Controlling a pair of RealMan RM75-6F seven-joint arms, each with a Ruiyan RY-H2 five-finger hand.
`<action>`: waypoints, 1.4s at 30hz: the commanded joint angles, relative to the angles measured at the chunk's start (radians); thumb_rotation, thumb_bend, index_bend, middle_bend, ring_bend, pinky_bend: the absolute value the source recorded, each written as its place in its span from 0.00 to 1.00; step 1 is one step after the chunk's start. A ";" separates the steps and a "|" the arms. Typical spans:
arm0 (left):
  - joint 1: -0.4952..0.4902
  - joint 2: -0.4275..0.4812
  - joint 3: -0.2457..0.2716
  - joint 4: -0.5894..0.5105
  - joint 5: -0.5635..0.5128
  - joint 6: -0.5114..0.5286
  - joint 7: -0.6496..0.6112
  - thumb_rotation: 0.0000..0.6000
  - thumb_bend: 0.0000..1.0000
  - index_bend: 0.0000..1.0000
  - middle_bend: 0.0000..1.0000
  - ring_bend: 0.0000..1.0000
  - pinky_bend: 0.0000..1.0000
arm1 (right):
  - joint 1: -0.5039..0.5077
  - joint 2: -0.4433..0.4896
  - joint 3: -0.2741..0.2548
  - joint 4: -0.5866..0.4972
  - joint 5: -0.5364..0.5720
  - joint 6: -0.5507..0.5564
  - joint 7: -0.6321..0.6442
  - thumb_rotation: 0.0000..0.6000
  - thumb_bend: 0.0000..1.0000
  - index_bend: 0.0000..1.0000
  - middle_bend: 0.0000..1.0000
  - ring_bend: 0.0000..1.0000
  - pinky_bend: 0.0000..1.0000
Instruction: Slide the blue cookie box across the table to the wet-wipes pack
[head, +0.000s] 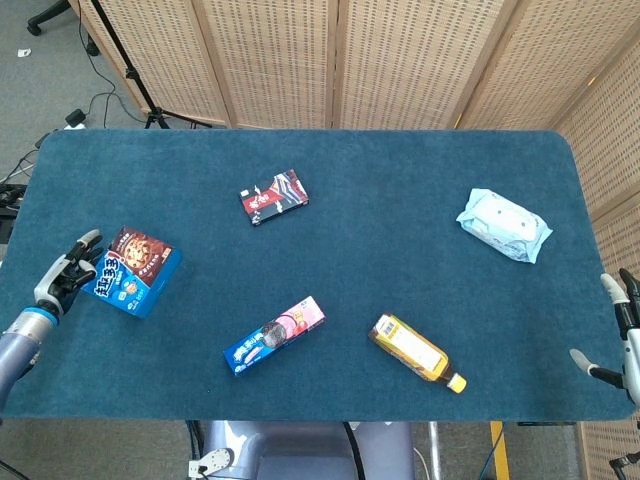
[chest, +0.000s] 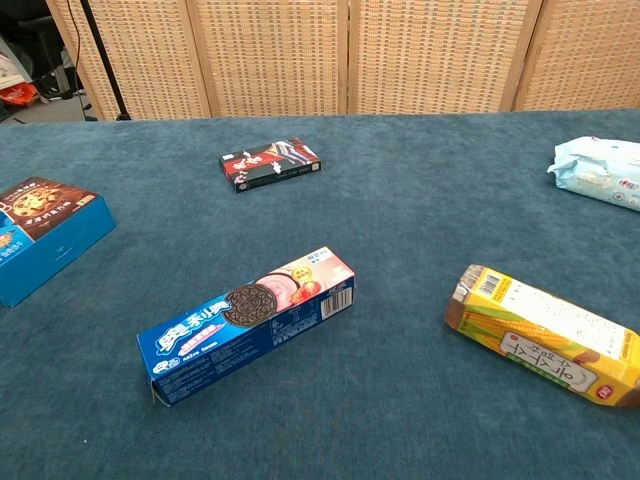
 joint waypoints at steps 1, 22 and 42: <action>0.009 -0.014 -0.015 -0.029 -0.034 0.011 0.037 1.00 1.00 0.00 0.00 0.00 0.00 | 0.000 0.001 -0.001 0.000 0.000 -0.001 0.002 1.00 0.00 0.00 0.00 0.00 0.00; -0.041 -0.128 -0.149 -0.244 -0.329 0.027 0.460 1.00 1.00 0.00 0.00 0.00 0.00 | 0.000 0.007 -0.001 0.002 0.009 -0.006 0.022 1.00 0.00 0.00 0.00 0.00 0.00; -0.114 -0.221 -0.265 -0.347 -0.573 0.008 0.754 1.00 1.00 0.00 0.00 0.00 0.00 | 0.006 0.001 -0.005 0.000 0.012 -0.018 0.001 1.00 0.00 0.00 0.00 0.00 0.00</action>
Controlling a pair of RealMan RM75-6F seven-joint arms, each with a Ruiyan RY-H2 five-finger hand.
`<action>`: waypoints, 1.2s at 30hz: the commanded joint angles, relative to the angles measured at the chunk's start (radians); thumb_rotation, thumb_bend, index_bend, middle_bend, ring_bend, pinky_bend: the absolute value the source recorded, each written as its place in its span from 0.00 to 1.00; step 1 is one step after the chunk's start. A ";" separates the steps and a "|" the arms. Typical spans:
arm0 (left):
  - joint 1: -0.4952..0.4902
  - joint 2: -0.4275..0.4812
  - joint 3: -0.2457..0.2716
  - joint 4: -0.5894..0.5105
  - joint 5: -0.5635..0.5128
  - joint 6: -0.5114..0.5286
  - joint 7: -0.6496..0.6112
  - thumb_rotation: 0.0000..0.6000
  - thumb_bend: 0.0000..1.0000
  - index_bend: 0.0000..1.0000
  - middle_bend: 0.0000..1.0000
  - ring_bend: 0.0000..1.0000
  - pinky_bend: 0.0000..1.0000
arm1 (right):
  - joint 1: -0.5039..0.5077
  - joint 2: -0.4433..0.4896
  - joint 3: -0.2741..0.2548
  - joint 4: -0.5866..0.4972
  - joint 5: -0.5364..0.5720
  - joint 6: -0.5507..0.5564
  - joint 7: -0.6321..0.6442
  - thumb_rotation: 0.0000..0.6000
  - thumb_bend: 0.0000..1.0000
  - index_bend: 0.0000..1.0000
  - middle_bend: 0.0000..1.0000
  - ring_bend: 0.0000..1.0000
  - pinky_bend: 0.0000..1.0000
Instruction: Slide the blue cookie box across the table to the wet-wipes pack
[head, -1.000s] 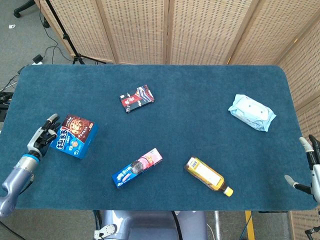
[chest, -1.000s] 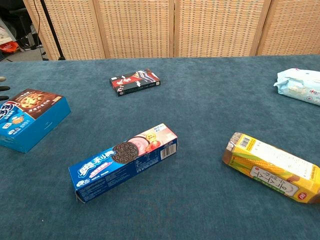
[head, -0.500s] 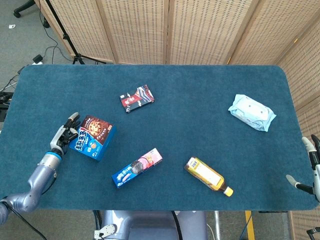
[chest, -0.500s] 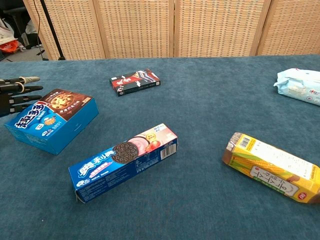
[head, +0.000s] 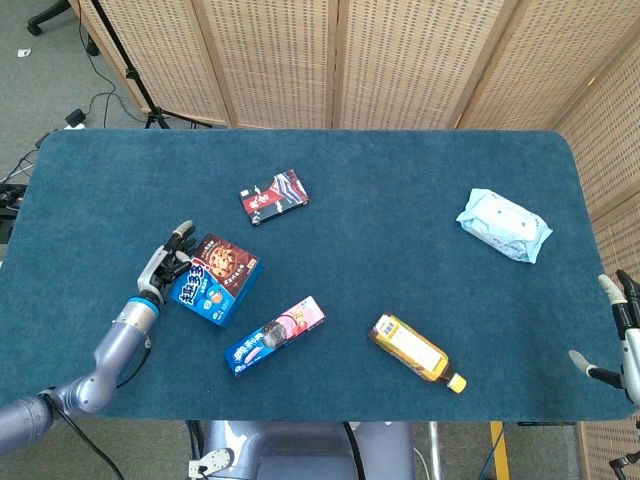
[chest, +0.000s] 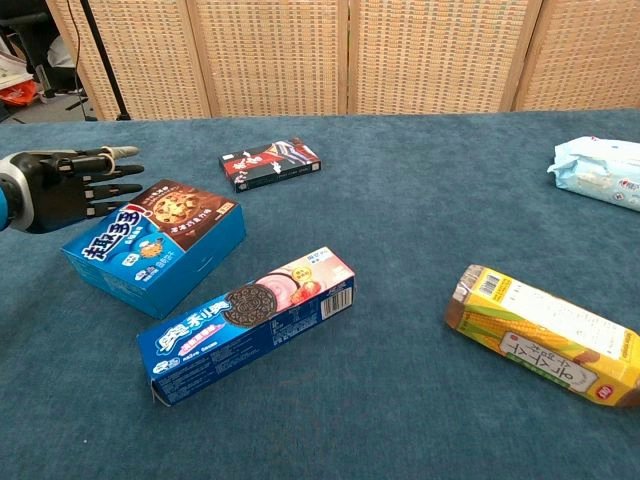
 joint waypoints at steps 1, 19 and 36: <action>-0.018 -0.022 -0.019 -0.006 -0.027 -0.006 0.033 1.00 1.00 0.00 0.00 0.00 0.00 | 0.000 0.000 0.000 0.001 0.001 -0.001 0.000 1.00 0.00 0.00 0.00 0.00 0.00; 0.046 0.117 0.073 -0.117 0.241 0.184 0.406 1.00 0.28 0.00 0.00 0.00 0.00 | -0.001 0.000 -0.003 -0.001 -0.006 0.004 0.002 1.00 0.00 0.00 0.00 0.00 0.00; 0.115 0.283 0.280 -0.135 0.576 0.420 0.952 1.00 0.00 0.00 0.00 0.00 0.00 | -0.005 0.001 -0.003 -0.013 -0.009 0.015 0.003 1.00 0.00 0.00 0.00 0.00 0.00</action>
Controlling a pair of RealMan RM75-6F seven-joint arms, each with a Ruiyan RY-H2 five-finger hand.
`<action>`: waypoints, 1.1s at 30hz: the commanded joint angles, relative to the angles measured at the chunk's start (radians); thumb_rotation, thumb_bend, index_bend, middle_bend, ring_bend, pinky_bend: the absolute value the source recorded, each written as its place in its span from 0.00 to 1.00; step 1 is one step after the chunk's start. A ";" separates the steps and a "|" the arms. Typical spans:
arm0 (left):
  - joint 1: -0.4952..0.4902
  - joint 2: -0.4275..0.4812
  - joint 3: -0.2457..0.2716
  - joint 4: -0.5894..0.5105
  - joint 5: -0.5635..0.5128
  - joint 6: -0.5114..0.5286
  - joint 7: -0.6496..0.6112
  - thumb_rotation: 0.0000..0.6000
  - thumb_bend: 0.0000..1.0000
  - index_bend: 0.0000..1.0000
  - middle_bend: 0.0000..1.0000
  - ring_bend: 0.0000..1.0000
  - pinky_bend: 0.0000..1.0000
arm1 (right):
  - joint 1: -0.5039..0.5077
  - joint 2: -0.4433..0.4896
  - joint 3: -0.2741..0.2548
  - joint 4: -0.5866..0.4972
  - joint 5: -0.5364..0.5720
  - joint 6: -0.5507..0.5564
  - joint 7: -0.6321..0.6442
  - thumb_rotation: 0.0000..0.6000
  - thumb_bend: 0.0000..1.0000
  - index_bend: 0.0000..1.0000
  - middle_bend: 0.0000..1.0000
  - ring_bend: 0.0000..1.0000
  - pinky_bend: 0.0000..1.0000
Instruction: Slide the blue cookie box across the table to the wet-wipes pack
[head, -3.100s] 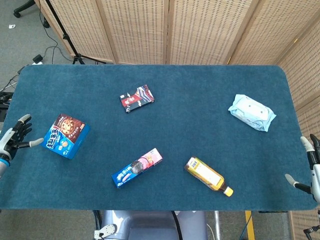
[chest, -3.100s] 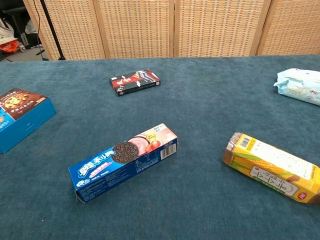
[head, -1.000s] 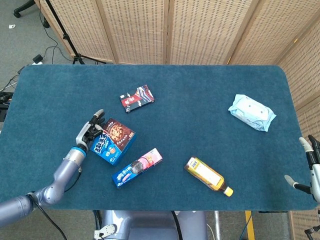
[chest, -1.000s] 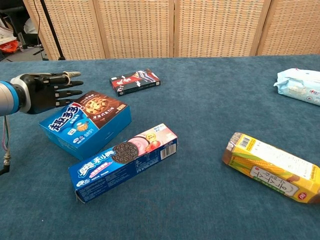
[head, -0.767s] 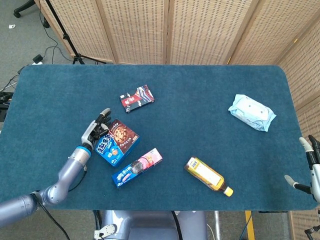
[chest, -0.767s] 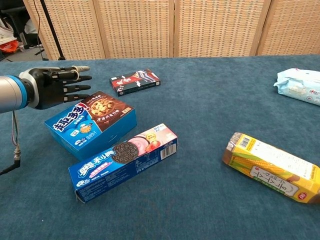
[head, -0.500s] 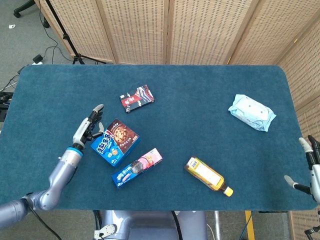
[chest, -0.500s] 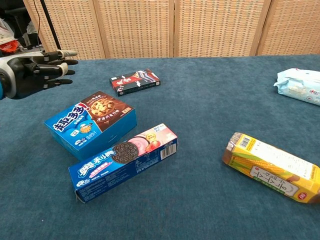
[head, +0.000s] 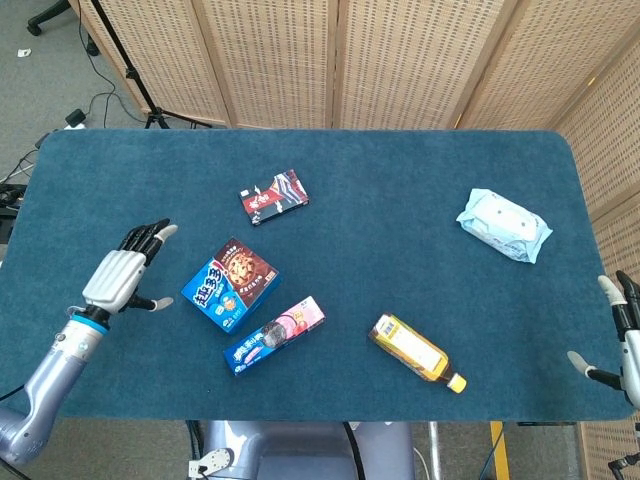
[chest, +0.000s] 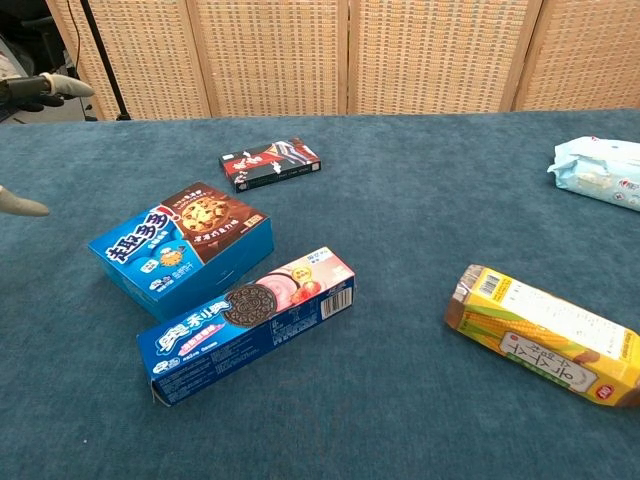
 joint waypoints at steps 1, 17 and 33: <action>0.021 -0.001 0.048 0.030 0.058 0.042 0.056 1.00 0.00 0.00 0.00 0.00 0.00 | 0.000 0.000 0.000 0.000 0.000 0.001 0.001 1.00 0.00 0.00 0.00 0.00 0.00; -0.010 -0.176 0.081 0.212 0.124 0.037 0.245 1.00 0.00 0.00 0.00 0.00 0.00 | 0.000 0.000 0.004 0.002 0.007 0.000 0.010 1.00 0.00 0.00 0.00 0.00 0.00; -0.112 -0.373 -0.001 0.374 0.054 0.001 0.497 1.00 0.00 0.00 0.00 0.00 0.00 | 0.001 0.006 0.009 0.006 0.016 -0.004 0.030 1.00 0.00 0.00 0.00 0.00 0.00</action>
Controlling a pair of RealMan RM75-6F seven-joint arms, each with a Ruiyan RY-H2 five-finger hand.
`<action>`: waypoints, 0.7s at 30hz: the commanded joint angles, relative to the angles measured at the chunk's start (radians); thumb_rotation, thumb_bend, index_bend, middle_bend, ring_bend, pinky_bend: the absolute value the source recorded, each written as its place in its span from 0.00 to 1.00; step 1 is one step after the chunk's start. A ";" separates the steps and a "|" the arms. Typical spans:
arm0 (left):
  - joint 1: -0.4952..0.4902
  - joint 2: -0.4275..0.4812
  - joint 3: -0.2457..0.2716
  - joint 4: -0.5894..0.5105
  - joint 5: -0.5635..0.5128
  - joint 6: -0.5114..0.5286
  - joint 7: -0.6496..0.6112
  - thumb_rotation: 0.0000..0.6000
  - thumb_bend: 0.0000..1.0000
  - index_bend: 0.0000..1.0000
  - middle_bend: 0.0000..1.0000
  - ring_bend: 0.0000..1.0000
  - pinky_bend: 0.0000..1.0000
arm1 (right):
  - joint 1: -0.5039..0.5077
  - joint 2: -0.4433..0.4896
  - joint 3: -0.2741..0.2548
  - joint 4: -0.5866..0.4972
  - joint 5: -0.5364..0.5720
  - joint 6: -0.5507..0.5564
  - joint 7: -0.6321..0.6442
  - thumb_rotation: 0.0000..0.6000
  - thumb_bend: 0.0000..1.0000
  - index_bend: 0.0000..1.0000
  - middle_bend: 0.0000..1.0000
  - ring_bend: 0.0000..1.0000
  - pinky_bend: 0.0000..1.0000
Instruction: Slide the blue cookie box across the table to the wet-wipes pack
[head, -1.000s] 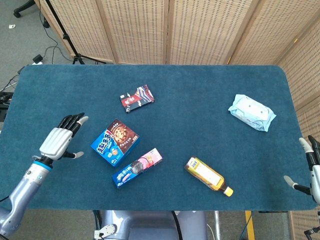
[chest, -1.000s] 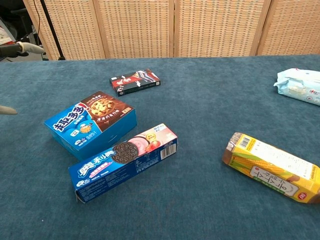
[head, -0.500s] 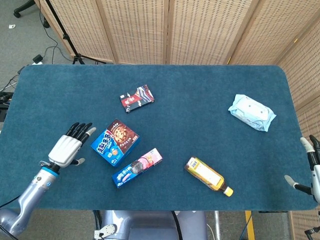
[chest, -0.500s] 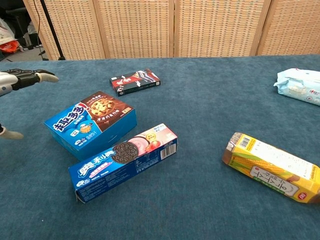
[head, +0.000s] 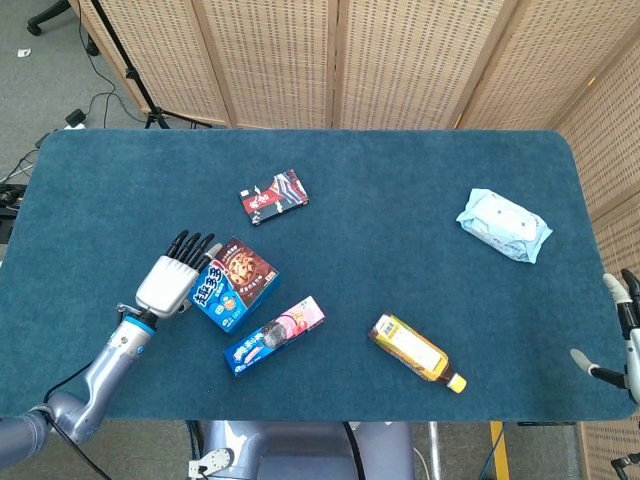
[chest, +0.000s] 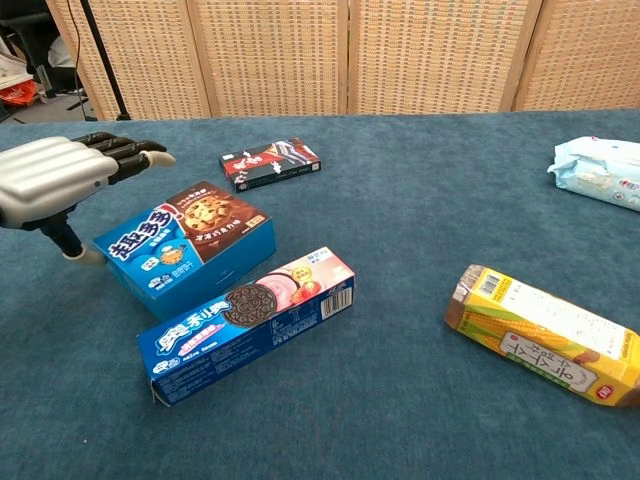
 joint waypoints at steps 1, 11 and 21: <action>-0.025 -0.030 -0.018 0.029 -0.012 -0.006 0.028 1.00 0.00 0.00 0.00 0.00 0.00 | 0.000 0.002 0.001 0.001 0.002 -0.002 0.003 1.00 0.00 0.00 0.00 0.00 0.00; -0.078 -0.097 -0.045 0.105 -0.037 -0.028 0.027 1.00 0.00 0.00 0.00 0.00 0.00 | 0.004 0.004 0.003 0.003 0.009 -0.011 0.009 1.00 0.00 0.00 0.00 0.00 0.00; -0.118 -0.128 -0.086 0.116 -0.105 -0.057 0.091 1.00 0.00 0.00 0.00 0.00 0.00 | 0.007 0.003 0.003 0.002 0.012 -0.017 0.003 1.00 0.00 0.00 0.00 0.00 0.00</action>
